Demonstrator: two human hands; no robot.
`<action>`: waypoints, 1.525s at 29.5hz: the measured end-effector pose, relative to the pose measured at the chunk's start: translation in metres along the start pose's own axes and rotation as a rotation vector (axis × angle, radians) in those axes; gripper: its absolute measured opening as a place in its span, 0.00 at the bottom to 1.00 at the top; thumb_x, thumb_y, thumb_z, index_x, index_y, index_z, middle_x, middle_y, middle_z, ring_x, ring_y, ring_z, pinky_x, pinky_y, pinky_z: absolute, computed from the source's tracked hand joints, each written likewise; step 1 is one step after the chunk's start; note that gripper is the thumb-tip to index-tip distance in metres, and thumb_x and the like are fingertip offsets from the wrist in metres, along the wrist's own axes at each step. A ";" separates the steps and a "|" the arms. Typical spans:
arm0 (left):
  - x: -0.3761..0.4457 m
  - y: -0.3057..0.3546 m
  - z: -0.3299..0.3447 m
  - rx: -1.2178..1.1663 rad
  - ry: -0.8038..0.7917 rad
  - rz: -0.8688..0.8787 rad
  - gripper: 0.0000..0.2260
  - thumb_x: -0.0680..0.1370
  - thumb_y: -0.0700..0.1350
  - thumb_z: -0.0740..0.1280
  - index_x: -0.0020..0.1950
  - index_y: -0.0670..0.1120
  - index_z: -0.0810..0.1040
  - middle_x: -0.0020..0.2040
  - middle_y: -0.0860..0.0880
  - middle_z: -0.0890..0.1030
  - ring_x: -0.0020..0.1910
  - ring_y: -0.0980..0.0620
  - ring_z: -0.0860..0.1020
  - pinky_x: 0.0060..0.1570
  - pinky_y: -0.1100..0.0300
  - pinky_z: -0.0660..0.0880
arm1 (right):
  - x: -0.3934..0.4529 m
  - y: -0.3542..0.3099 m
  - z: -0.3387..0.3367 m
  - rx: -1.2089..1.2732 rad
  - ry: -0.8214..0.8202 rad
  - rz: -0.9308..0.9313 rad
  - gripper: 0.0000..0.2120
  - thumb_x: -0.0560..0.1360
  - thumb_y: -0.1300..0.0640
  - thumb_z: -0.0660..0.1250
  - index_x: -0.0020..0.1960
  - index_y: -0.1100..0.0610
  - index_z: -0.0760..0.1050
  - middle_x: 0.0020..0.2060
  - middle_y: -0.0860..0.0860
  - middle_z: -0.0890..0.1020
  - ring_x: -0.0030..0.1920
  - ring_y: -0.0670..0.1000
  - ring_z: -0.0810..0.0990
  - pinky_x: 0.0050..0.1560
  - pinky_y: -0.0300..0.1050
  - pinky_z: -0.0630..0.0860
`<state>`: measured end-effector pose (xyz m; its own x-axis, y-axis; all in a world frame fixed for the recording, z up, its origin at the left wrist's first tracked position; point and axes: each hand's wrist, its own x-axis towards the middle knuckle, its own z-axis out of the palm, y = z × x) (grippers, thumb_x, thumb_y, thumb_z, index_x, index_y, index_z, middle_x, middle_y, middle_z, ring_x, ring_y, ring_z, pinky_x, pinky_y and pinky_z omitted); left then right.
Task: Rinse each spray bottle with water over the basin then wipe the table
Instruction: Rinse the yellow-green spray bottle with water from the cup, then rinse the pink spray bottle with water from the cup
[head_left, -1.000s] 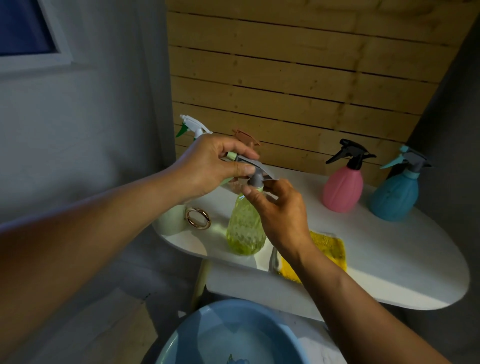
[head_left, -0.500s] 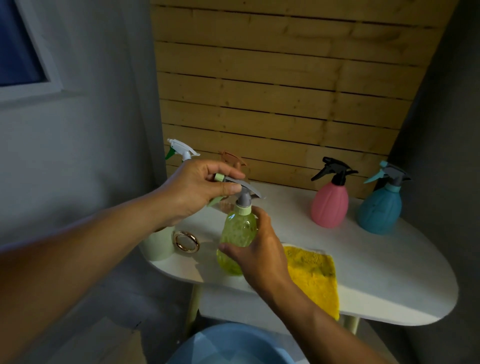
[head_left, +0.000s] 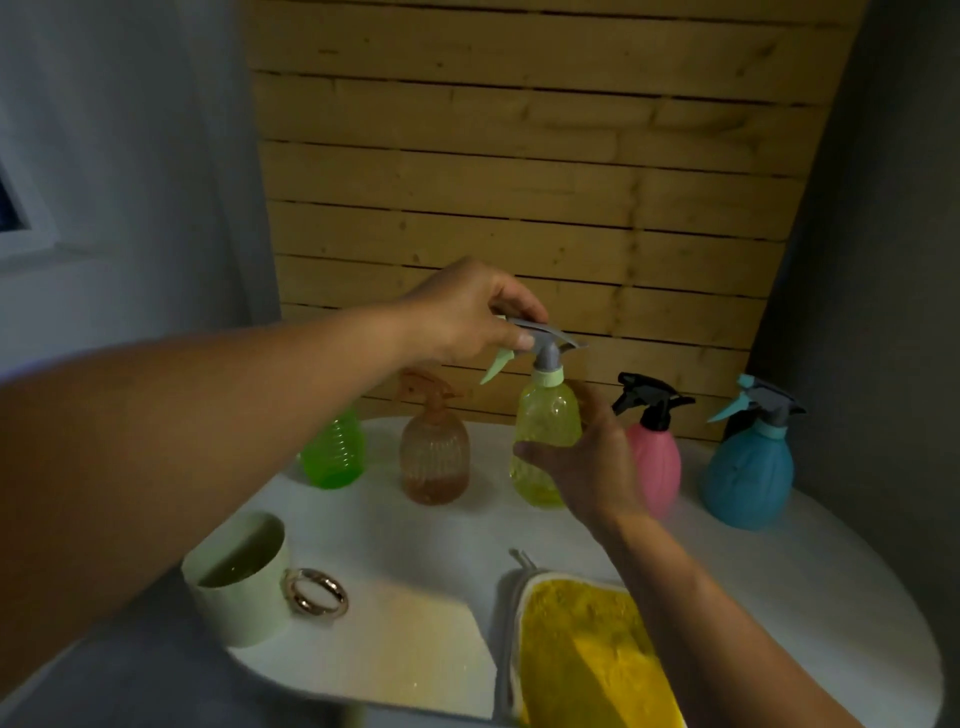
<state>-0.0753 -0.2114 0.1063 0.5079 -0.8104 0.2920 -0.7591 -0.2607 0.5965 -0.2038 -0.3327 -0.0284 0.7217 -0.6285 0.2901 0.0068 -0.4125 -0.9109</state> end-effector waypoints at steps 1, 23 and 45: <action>0.011 -0.003 0.006 0.007 -0.016 0.009 0.11 0.76 0.42 0.76 0.57 0.52 0.85 0.49 0.60 0.84 0.51 0.65 0.80 0.52 0.73 0.73 | 0.007 0.009 0.000 0.020 0.007 0.002 0.34 0.66 0.60 0.82 0.66 0.47 0.71 0.55 0.47 0.81 0.52 0.49 0.81 0.43 0.44 0.78; 0.054 -0.055 0.051 -0.108 -0.024 -0.118 0.11 0.74 0.41 0.78 0.53 0.52 0.85 0.43 0.59 0.83 0.44 0.66 0.79 0.42 0.77 0.70 | 0.037 0.088 0.021 0.043 0.090 0.043 0.36 0.65 0.58 0.82 0.67 0.46 0.69 0.59 0.49 0.78 0.56 0.51 0.79 0.53 0.50 0.79; 0.052 -0.055 0.048 -0.075 -0.076 -0.087 0.12 0.73 0.39 0.78 0.52 0.53 0.84 0.45 0.54 0.85 0.45 0.63 0.80 0.47 0.72 0.72 | 0.017 0.087 0.024 -0.048 0.107 0.036 0.38 0.68 0.48 0.80 0.73 0.48 0.67 0.62 0.47 0.76 0.60 0.48 0.76 0.57 0.50 0.79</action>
<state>-0.0268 -0.2649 0.0528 0.5360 -0.8245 0.1816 -0.6795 -0.2937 0.6723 -0.1745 -0.3637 -0.1099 0.6428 -0.7091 0.2899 -0.0527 -0.4185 -0.9067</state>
